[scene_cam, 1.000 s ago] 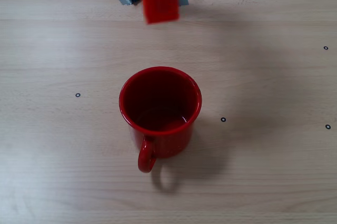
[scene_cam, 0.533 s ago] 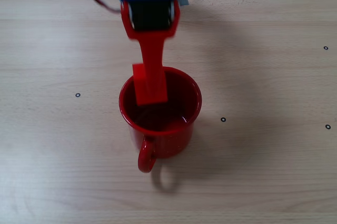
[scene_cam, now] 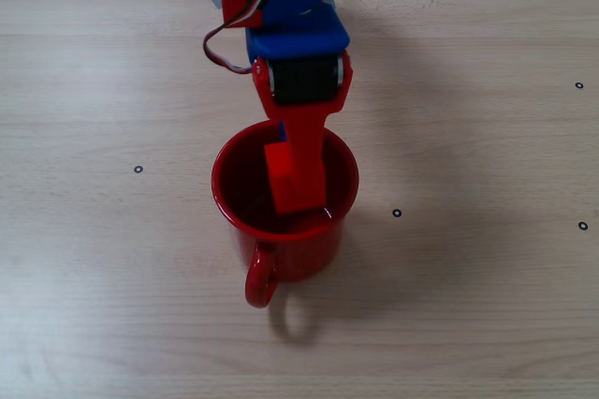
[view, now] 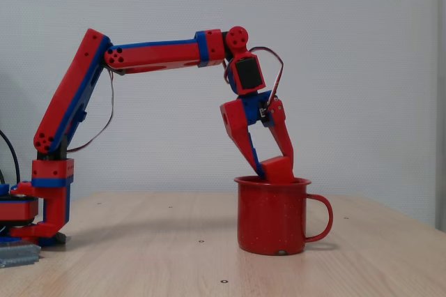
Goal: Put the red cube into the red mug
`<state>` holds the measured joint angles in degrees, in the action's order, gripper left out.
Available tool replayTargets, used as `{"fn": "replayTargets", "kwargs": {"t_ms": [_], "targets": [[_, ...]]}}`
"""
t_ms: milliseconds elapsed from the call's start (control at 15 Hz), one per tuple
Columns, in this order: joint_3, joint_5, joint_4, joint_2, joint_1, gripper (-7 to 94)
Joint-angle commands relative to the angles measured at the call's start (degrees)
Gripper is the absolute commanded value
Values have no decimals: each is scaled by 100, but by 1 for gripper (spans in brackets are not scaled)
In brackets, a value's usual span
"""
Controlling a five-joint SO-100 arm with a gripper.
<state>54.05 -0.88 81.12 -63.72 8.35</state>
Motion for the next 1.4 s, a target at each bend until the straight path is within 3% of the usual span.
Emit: {"fn": "replayTargets", "kwargs": {"t_ms": [0,200,533,733,1067,1133,1200,1267,1333], "targets": [[-439,141,0,-308,176,0],[-422,185,193,-352,141,14],[-422,88,229,-501,-9,45],[-439,167,211,-563,-97,49],[-439,229,229,-729,-123,49],[-475,246,255,-782,-114,45],[-562,237,299,-844,-114,37],[-703,167,334,-914,-114,17],[-817,35,352,-1011,-132,4]]}}
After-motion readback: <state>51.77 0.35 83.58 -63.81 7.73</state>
